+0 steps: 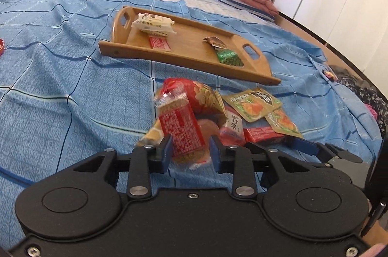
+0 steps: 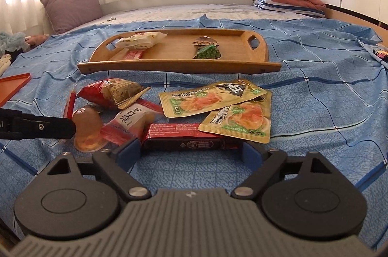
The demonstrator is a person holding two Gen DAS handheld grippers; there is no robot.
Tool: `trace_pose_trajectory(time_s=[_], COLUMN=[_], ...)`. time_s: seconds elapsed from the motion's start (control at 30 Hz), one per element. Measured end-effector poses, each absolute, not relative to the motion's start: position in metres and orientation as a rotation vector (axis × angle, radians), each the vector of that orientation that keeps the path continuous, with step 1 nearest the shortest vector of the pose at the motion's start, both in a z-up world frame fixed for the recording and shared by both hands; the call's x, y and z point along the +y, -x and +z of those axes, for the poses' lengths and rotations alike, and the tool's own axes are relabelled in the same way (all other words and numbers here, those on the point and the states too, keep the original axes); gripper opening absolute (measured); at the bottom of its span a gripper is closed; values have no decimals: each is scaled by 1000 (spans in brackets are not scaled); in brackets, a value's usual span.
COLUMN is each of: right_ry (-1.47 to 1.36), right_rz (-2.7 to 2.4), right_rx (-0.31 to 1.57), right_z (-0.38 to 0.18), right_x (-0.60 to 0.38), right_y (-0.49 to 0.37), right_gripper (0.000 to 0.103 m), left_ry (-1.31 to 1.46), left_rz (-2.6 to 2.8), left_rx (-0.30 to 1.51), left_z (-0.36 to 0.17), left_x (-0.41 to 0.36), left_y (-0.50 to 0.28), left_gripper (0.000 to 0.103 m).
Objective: Organize snacks
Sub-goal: 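Grasp the red Biscoff packet with the left tool while the right tool grasps the red chocolate bar, then lift the Biscoff packet from the pile with the left tool while the right tool holds the red bar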
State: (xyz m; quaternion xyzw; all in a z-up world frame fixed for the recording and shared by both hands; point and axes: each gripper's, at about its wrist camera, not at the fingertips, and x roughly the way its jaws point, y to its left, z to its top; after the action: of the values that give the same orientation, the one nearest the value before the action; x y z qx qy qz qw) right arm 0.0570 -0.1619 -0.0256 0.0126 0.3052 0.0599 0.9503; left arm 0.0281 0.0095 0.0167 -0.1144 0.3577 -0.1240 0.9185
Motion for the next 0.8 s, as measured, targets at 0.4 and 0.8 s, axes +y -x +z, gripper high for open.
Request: trace_pose_trajectory(time_s=[0.4,0.8], right_ry=[20,26], right_rz=[126,124], right_rx=[617,604], right_z=[-33,-35], right_x=[-152,-152], right_y=[-63,-62], right_gripper=[99,99], left_ry=[250,209], left_rz=[-231,-157], left_rx=[706,703], left_z=[13,14], left_x=[6,22], left_y=[-47,-53], left_gripper=[47,64])
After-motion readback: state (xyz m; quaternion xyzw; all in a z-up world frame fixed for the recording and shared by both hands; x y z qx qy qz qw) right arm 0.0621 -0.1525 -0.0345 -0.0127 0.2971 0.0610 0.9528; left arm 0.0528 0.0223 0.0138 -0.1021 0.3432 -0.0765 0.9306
